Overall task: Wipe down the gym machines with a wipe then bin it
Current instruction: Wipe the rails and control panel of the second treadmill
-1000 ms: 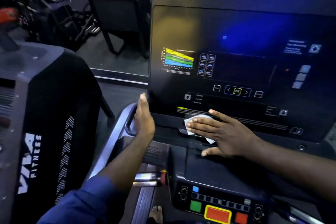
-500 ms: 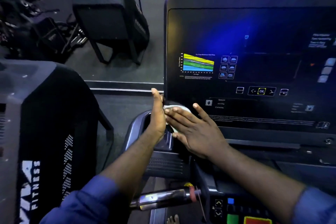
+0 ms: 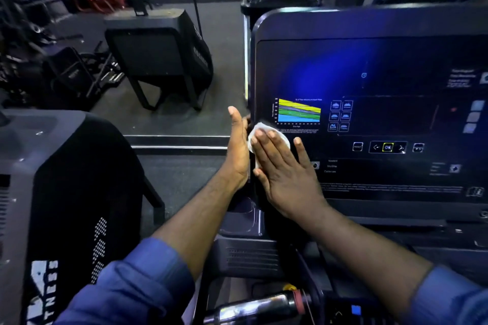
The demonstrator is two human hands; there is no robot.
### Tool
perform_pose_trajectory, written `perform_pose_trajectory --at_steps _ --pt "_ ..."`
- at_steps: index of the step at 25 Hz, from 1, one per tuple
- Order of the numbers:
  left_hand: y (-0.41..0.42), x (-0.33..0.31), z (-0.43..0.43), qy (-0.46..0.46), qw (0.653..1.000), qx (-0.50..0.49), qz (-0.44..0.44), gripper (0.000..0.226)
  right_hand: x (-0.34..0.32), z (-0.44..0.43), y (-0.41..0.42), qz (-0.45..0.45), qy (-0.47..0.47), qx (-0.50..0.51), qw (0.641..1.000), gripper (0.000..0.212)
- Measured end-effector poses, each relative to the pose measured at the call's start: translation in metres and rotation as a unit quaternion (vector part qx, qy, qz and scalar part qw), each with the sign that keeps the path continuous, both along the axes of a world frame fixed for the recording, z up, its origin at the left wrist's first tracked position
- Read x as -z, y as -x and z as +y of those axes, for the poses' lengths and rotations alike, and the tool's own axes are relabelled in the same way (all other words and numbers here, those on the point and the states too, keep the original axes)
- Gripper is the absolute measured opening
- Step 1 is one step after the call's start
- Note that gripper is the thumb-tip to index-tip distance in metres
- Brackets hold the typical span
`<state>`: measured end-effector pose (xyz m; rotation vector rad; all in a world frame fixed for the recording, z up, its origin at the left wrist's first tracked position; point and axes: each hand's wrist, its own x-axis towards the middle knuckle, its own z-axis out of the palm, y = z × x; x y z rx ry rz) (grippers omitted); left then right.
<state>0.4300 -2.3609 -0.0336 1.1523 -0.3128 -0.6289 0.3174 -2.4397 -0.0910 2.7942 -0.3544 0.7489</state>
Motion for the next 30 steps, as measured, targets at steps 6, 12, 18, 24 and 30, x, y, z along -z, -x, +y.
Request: perform_pose_trajectory --at_steps 6,12,18,24,30 --pt "-0.022 -0.061 -0.018 0.035 0.996 0.069 -0.052 0.09 -0.083 -0.034 -0.031 -0.038 0.053 0.023 0.998 0.066" --pt "-0.054 -0.126 -0.036 0.073 0.983 0.063 -0.153 0.078 -0.125 -0.058 -0.059 -0.056 0.091 0.034 0.994 0.068" --pt "-0.08 -0.206 -0.078 -0.184 0.851 0.091 -0.484 0.082 -0.136 -0.055 -0.069 -0.041 0.059 0.028 0.997 0.063" --pt "-0.07 -0.206 -0.09 -0.369 0.639 0.064 -0.672 0.077 -0.127 -0.065 -0.043 -0.059 -0.017 0.075 0.995 0.065" --pt "-0.078 -0.205 -0.095 -0.369 0.584 0.067 -0.72 0.067 -0.126 -0.078 -0.028 -0.106 -0.066 0.088 0.988 0.059"
